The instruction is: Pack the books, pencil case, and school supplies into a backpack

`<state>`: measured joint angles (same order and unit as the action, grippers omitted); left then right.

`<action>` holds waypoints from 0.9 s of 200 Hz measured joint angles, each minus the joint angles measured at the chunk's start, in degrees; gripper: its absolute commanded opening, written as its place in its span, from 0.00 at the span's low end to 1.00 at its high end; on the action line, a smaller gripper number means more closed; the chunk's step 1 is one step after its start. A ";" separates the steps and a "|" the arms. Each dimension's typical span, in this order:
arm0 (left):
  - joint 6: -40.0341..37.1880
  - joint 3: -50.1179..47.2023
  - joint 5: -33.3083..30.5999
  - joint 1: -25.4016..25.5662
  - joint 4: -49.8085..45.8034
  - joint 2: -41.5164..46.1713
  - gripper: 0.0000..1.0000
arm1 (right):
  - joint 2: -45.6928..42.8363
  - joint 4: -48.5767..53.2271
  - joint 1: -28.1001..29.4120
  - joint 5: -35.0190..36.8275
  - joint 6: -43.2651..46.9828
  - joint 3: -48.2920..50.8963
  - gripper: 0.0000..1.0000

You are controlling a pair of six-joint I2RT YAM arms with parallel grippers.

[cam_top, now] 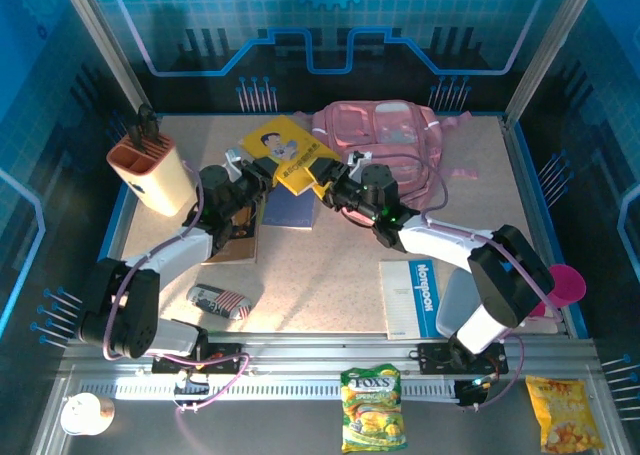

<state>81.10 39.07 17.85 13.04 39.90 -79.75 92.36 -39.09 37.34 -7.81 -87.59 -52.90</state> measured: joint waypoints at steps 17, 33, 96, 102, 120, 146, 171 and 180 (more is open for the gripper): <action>0.04 0.00 0.00 0.00 0.74 -0.57 0.00 | 1.05 -0.92 -0.44 -0.52 -0.09 -0.02 0.49; 0.04 -0.02 0.22 0.00 0.96 -0.98 0.01 | 2.91 -1.77 -0.87 -1.40 -0.04 -0.35 0.42; -5.07 0.28 2.16 0.11 -2.86 -2.01 0.46 | 5.66 -1.27 -3.04 -3.52 3.56 -1.29 0.06; -6.84 0.70 2.27 0.28 -4.37 -2.01 0.51 | 5.29 -0.33 -3.50 -3.37 4.66 -1.07 0.05; -12.04 3.13 2.43 1.05 -10.80 -2.03 0.61 | 2.73 2.97 -5.33 -2.71 8.11 0.87 0.04; -22.77 10.45 0.96 3.63 -22.23 -3.43 0.69 | -4.76 9.51 -9.62 -1.09 14.60 5.35 0.03; -32.44 19.54 -0.11 6.60 -31.04 -8.26 0.73 | -13.03 16.55 -14.51 0.37 21.05 8.20 0.03; -35.39 22.69 -0.33 7.65 -33.51 -10.69 0.73 | -16.11 19.04 -16.35 0.68 23.19 9.03 0.03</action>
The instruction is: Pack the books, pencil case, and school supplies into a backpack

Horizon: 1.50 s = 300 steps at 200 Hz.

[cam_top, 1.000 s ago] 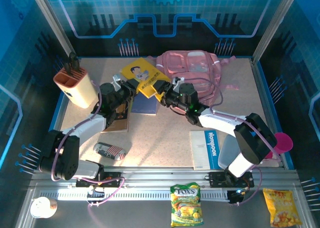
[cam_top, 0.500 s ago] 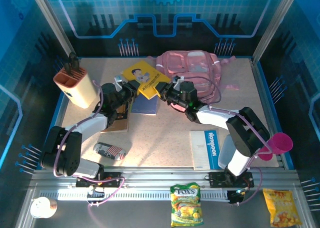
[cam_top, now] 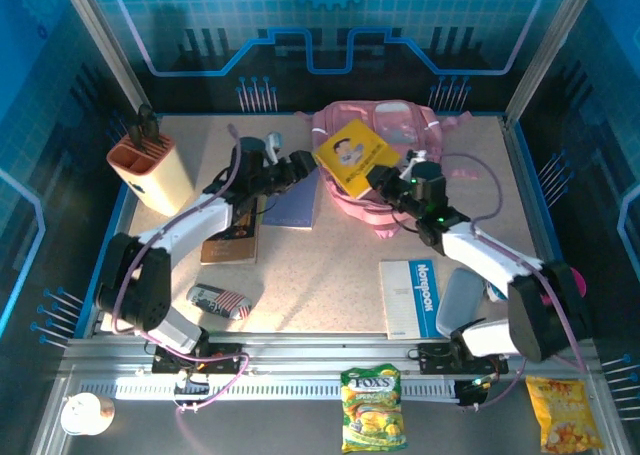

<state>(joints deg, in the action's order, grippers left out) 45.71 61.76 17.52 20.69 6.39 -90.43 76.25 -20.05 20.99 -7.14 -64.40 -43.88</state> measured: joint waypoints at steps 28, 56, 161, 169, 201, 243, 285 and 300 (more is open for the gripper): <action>-10.03 10.08 -0.90 3.58 -8.13 -8.52 0.78 | -8.59 8.98 -6.25 0.85 5.84 0.94 0.04; -21.29 21.46 -3.65 7.87 -16.11 -17.62 0.82 | -15.47 17.40 -13.35 0.96 10.47 1.38 0.05; -56.81 53.88 -17.38 15.39 -35.12 -41.27 0.89 | -25.16 37.66 -27.36 -2.54 17.59 2.03 0.04; -58.69 55.60 -17.77 15.39 -36.33 -42.77 0.87 | -25.42 38.03 -27.56 -2.84 17.59 2.23 0.04; -64.87 62.60 -18.21 15.39 -40.74 -48.19 0.82 | -26.12 39.89 -28.22 -3.69 17.55 2.67 0.04; -70.16 66.47 -20.55 15.54 -42.93 -51.74 0.73 | -27.08 41.05 -28.33 -3.87 17.51 2.67 0.04; -72.00 66.47 -22.27 16.00 -42.12 -52.11 0.54 | -27.85 42.77 -28.52 -3.58 17.51 2.64 0.05; -72.98 66.47 -22.71 16.33 -42.01 -52.11 0.45 | -28.48 44.02 -28.57 -2.93 17.55 2.54 0.05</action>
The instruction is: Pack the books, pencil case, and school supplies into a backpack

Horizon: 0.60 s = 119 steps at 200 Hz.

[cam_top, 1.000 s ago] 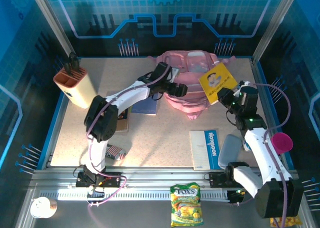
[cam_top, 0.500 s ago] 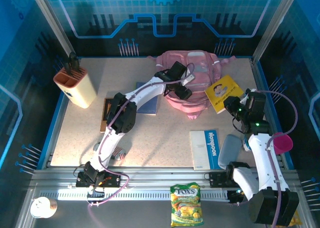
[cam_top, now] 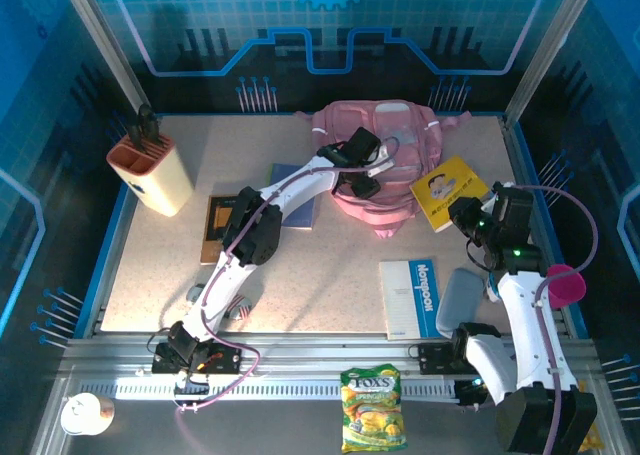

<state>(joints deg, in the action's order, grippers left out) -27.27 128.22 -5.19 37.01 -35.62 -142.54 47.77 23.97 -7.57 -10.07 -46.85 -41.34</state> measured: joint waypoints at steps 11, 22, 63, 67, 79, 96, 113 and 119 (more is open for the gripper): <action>-0.22 0.00 -0.33 0.26 0.17 -0.02 0.39 | -0.61 1.49 0.00 0.96 0.09 -0.42 0.05; -0.76 0.00 -0.66 0.52 0.37 -0.02 0.33 | -1.29 3.04 -0.02 2.21 0.44 -1.07 0.05; 0.04 -1.70 -0.87 0.76 3.19 0.90 0.04 | -4.46 8.66 -0.13 7.98 1.53 -4.17 0.05; -0.09 -2.21 -0.83 0.76 3.72 1.25 0.01 | -4.81 9.09 -0.13 8.52 1.53 -4.37 0.05; 0.66 -3.89 -0.76 0.76 5.05 2.49 0.00 | -5.75 10.58 -0.20 10.23 1.53 -4.74 0.05; 1.44 -6.34 -0.76 0.76 6.84 4.50 0.00 | -6.51 12.61 -0.39 12.31 1.51 -4.92 0.06; 2.84 -8.61 -0.83 0.74 8.63 6.91 0.00 | -6.84 14.51 -0.48 13.27 1.46 -4.92 0.06; 3.43 -9.31 -0.83 0.70 9.27 7.74 0.00 | -6.88 15.02 -0.52 13.20 1.42 -4.92 0.06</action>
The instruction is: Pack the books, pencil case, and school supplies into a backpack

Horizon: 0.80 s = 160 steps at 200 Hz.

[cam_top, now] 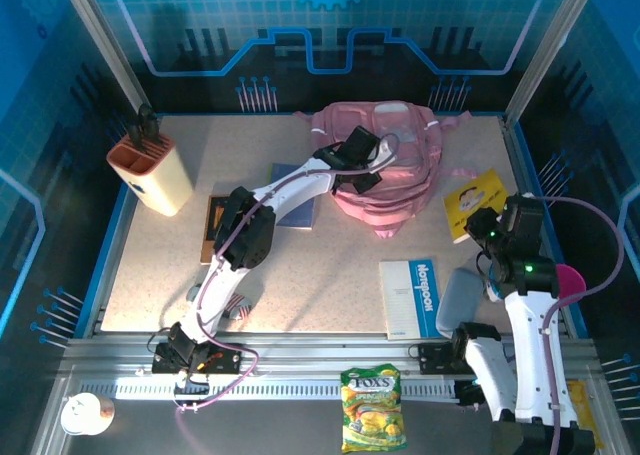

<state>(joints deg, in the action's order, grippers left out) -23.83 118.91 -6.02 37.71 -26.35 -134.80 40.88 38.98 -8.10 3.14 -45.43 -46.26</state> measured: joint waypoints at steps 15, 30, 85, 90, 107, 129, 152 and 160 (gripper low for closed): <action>1.79 -1.64 -0.24 0.00 1.57 2.27 0.00 | -0.07 0.59 -0.24 -0.76 -0.50 0.00 0.06; 4.07 -3.10 -0.59 -0.04 3.52 4.63 0.00 | -0.07 0.44 -0.35 -2.58 -1.53 0.00 0.07; 12.50 -5.92 -0.79 -0.15 9.46 11.30 0.00 | 1.38 -10.29 -0.31 -15.34 -10.29 3.19 0.07; 13.22 -6.27 -0.76 -0.15 9.94 11.65 0.00 | 2.01 -12.20 -0.22 -16.28 -11.61 4.02 0.07; 14.97 -7.21 -0.59 -0.15 11.34 12.31 0.00 | 4.90 -18.93 0.70 -18.21 -15.21 7.15 0.07; 16.65 -7.89 -0.35 -0.15 12.39 12.41 0.00 | 10.03 -26.99 3.91 -18.69 -19.45 10.08 0.07; 18.18 -8.20 -0.20 -0.15 12.98 12.41 0.00 | 16.46 -35.80 7.96 -18.36 -22.62 10.71 0.07; 18.64 -8.20 -0.20 -0.15 13.07 12.41 0.00 | 18.80 -39.30 9.27 -18.01 -23.52 10.71 0.07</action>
<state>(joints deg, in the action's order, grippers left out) -5.19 110.72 -6.22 37.56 -13.28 -122.39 59.68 -0.32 1.17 -14.87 -68.95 -35.55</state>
